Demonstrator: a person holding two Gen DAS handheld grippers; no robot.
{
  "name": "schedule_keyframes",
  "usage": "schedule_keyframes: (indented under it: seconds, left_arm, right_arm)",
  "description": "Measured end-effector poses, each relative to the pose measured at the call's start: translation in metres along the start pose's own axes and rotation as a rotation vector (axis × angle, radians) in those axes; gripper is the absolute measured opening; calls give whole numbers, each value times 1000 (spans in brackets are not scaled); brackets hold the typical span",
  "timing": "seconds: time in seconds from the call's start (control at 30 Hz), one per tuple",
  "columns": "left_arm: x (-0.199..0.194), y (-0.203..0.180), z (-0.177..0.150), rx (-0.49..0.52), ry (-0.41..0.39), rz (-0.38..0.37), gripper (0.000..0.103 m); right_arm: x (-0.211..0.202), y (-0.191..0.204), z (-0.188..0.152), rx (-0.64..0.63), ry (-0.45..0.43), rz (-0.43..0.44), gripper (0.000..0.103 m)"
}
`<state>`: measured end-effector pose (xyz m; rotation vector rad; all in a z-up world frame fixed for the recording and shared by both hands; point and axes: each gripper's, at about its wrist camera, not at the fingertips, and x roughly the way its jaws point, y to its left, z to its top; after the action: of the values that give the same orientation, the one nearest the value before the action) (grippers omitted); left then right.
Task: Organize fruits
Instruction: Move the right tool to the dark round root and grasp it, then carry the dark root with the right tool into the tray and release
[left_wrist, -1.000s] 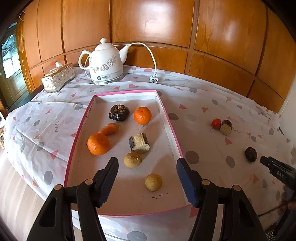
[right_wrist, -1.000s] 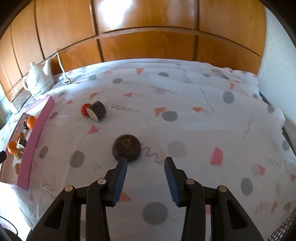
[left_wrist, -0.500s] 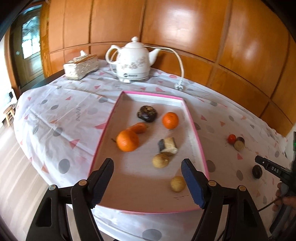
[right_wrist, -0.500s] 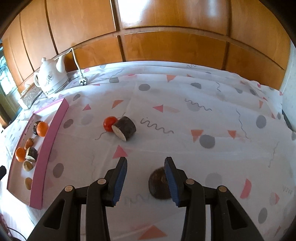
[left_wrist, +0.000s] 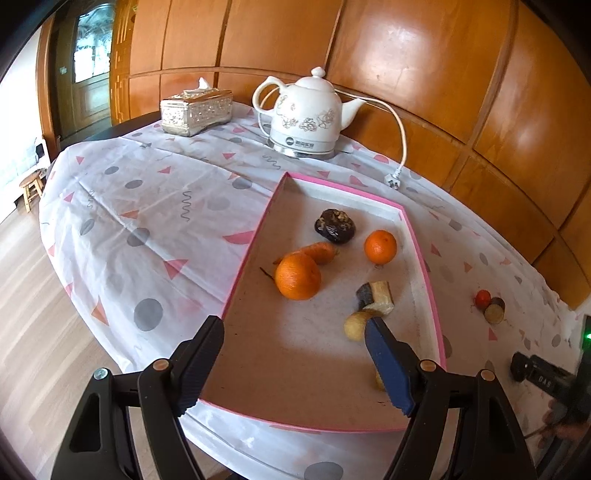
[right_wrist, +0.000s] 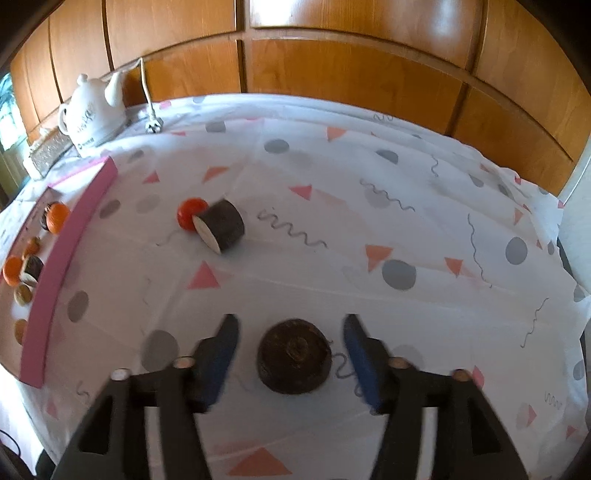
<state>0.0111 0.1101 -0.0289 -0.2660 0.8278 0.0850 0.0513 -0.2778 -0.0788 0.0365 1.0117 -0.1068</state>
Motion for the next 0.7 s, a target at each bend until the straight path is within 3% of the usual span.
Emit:
schedule_keyframes:
  seconds: [0.3,0.37,0.4,0.7]
  left_arm:
    - [2,15,0,-60,13,24,79]
    - [3,16,-1,-65,17,27,79]
    - [3,16,-1,-66,19,27,79]
    - [-2,17,-2,-63,10,36,81]
  right_arm:
    - [15,-1,-6,-3,66,14,61]
    - [13,-1,-9,5,55,29,45]
    - [12,0,-10,0,48,19,43]
    - [-1,15,-9,-16,23,44,43]
